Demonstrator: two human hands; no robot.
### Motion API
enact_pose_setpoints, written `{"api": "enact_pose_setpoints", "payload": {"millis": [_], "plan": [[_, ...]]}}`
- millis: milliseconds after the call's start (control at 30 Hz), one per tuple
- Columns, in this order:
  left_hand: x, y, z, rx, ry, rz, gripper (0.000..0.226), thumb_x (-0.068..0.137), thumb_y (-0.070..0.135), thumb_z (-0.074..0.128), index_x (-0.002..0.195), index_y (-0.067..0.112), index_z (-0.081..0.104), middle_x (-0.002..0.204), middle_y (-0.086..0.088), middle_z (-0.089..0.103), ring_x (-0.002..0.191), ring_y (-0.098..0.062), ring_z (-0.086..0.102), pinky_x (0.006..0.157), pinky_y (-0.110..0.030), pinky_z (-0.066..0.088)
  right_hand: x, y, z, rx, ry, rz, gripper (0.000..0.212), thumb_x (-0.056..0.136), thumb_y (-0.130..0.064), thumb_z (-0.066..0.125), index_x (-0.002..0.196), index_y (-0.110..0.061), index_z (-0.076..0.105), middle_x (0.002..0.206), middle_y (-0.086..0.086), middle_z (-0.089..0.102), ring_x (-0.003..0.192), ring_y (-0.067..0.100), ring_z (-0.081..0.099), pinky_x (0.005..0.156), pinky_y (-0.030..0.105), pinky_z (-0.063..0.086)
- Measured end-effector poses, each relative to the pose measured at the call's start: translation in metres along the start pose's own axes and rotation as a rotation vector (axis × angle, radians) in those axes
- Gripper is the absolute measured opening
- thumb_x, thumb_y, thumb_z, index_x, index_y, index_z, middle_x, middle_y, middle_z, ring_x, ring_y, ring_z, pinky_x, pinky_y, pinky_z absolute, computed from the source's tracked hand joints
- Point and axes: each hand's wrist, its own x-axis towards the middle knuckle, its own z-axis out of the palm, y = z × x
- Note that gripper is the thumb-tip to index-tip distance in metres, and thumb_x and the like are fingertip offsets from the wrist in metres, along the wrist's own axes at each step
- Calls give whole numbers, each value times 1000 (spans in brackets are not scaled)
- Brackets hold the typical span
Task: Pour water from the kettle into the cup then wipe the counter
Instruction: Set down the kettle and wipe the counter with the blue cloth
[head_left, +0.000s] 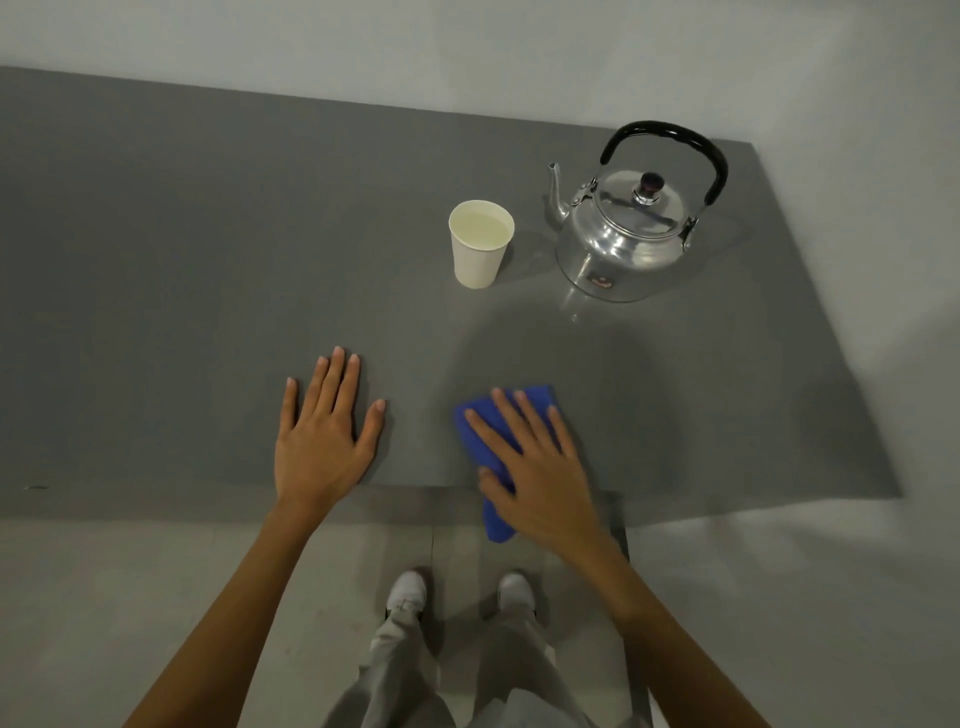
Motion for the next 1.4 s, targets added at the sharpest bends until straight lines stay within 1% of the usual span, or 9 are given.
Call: {"api": "enact_pose_setpoints", "payload": {"millis": [167, 300, 533, 733, 900, 1033, 1100, 1200, 1400], "plan": [[1, 0, -1, -5, -1, 2, 68, 93, 55, 19, 150, 18, 19, 158, -1, 20, 146, -13, 9, 122, -43, 4, -12, 87, -28, -5, -12, 282, 62, 88, -52, 23, 147, -35, 16, 159, 0, 12, 148, 25, 10, 118, 48, 8], [1, -1, -1, 11, -10, -6, 68, 93, 55, 18, 150, 19, 17, 159, -1, 19, 146, -11, 7, 121, -42, 2, 44, 104, -32, 6, 19, 353, 60, 93, -48, 27, 150, -33, 14, 161, 5, 13, 148, 25, 8, 119, 48, 5], [2, -2, -2, 10, -16, -3, 68, 93, 56, 17, 150, 19, 16, 159, 0, 18, 146, -11, 6, 121, -42, 3, 109, 63, -24, -1, -25, 218, 61, 97, -41, 35, 151, -30, 9, 161, 4, 7, 149, 25, 2, 119, 45, -1], [2, -3, -1, 9, -4, -1, 68, 93, 56, 19, 150, 19, 19, 158, 0, 21, 146, -12, 9, 121, -43, 6, 42, 20, -14, 11, -70, -62, 61, 91, -42, 29, 150, -34, 16, 161, -2, 12, 149, 20, 5, 120, 44, 0], [2, -3, -2, 3, -5, -10, 68, 93, 57, 19, 150, 20, 18, 158, 1, 21, 146, -11, 10, 121, -42, 7, -24, 92, -31, -27, -18, 153, 62, 89, -43, 30, 148, -31, 16, 159, 1, 16, 147, 26, 14, 118, 50, 13], [3, -2, -2, 15, -6, -16, 67, 93, 56, 20, 150, 20, 18, 158, 0, 22, 146, -11, 10, 121, -42, 6, 0, 128, -46, -27, -8, 380, 64, 88, -51, 17, 148, -30, 12, 160, 3, 14, 148, 24, 9, 120, 48, 8], [4, -1, -2, 19, -11, -20, 67, 93, 56, 20, 150, 21, 18, 158, 1, 22, 146, -11, 10, 121, -42, 6, 27, 127, -44, -31, 32, 417, 61, 93, -47, 25, 150, -30, 14, 160, 4, 14, 148, 24, 9, 120, 48, 7], [4, -1, -3, 14, -16, -18, 68, 93, 56, 20, 150, 20, 18, 158, 0, 21, 146, -11, 9, 121, -42, 5, 65, 116, -36, 6, 19, 415, 60, 98, -38, 36, 151, -31, 10, 161, 3, 10, 148, 23, 4, 120, 47, 0], [3, -1, -4, 15, -18, -20, 67, 93, 56, 19, 150, 21, 18, 158, 1, 21, 146, -11, 9, 121, -43, 6, 101, 50, -23, 37, -21, 219, 61, 97, -42, 36, 151, -31, 10, 161, 2, 7, 149, 23, 1, 119, 44, -2]]}}
